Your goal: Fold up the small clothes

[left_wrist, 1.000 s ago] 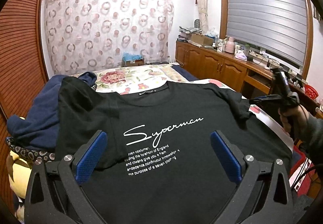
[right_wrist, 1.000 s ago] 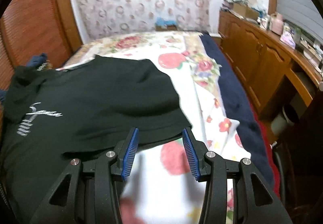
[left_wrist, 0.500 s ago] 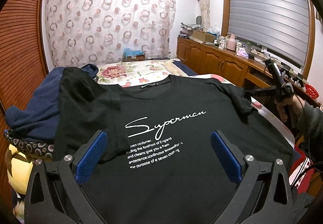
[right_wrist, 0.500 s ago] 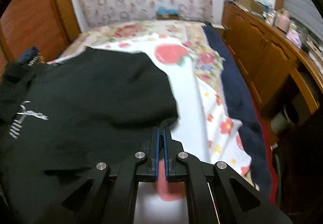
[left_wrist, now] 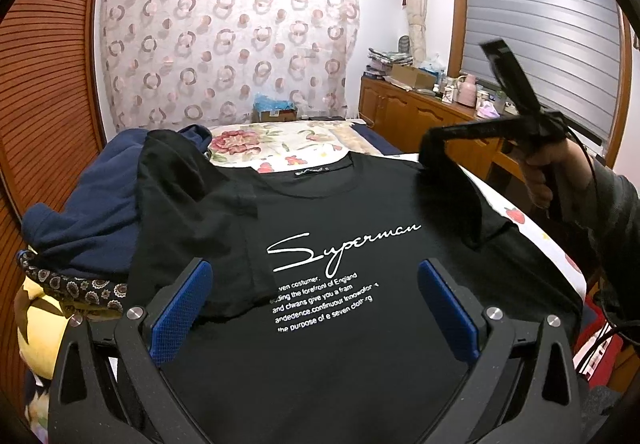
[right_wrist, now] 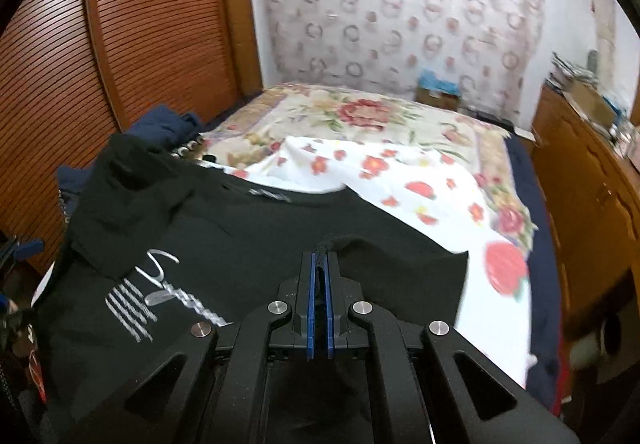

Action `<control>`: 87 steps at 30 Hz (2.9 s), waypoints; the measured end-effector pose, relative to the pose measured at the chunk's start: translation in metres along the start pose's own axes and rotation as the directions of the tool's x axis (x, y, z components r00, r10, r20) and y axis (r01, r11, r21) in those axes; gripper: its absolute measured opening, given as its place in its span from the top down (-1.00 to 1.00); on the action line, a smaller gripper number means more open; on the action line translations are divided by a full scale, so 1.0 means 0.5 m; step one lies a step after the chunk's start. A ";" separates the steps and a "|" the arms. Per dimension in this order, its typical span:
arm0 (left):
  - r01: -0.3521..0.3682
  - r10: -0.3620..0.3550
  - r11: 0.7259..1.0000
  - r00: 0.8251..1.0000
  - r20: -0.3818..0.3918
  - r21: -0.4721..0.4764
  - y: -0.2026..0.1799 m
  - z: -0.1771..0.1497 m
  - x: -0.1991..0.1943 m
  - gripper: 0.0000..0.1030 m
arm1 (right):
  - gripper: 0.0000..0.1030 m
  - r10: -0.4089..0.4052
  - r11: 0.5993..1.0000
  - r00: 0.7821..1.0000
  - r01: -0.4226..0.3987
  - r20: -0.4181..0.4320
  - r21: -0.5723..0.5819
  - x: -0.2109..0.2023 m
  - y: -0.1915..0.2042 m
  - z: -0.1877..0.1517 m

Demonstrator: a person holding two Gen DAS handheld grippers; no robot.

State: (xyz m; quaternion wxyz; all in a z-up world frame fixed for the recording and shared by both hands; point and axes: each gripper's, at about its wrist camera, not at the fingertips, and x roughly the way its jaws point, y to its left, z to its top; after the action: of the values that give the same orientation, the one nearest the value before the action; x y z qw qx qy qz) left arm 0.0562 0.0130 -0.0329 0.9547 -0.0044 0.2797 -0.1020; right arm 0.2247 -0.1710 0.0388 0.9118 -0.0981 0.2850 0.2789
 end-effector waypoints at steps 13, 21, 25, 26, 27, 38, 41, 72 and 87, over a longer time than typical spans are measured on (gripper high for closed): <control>-0.025 0.025 1.000 1.000 0.007 -0.015 0.027 -0.001 -0.004 -0.99 | 0.13 -0.077 0.996 0.997 0.076 -0.030 -0.054 0.005 -0.016 -0.030; -0.068 0.068 0.998 0.998 0.001 -0.017 0.095 0.032 0.022 -0.99 | 0.13 -0.123 0.991 0.986 0.127 -0.110 0.029 0.056 -0.070 -0.120; -0.085 0.085 0.996 0.996 -0.010 -0.016 0.134 0.060 0.039 -0.95 | 0.13 -0.143 0.988 0.981 0.150 -0.131 0.042 0.081 -0.075 -0.136; -0.080 0.080 0.997 0.997 -0.013 -0.018 0.147 0.069 0.043 -0.88 | 0.13 -0.145 0.987 0.980 0.153 -0.134 0.044 0.084 -0.073 -0.135; -0.075 0.074 0.997 0.997 -0.017 -0.017 0.154 0.074 0.046 -0.71 | 0.13 -0.147 0.987 0.980 0.154 -0.135 0.046 0.086 -0.072 -0.135; -0.123 0.119 0.992 0.988 -0.097 -0.034 0.254 0.140 0.116 -0.12 | 0.13 -0.153 0.985 0.980 0.161 -0.127 0.058 0.090 -0.075 -0.128; -0.136 0.128 0.990 0.982 -0.136 -0.048 0.276 0.150 0.149 0.00 | 0.13 -0.148 0.986 0.981 0.156 -0.124 0.063 0.089 -0.077 -0.133; -0.014 0.015 0.999 0.999 -0.033 0.035 0.172 0.192 0.091 0.89 | 0.10 -0.153 0.978 0.985 0.163 -0.079 0.133 0.052 -0.134 -0.115; 0.002 0.000 0.999 0.999 -0.040 0.043 0.152 0.162 0.092 0.89 | 0.05 -0.128 0.962 0.978 0.164 -0.166 0.220 0.182 -0.220 -0.034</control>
State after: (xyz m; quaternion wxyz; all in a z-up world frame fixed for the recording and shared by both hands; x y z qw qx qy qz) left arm 0.1519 0.0744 0.0059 0.9487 0.0181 0.2966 -0.1085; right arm 0.3412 -0.2264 -0.0252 0.9110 -0.0321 0.3757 0.1672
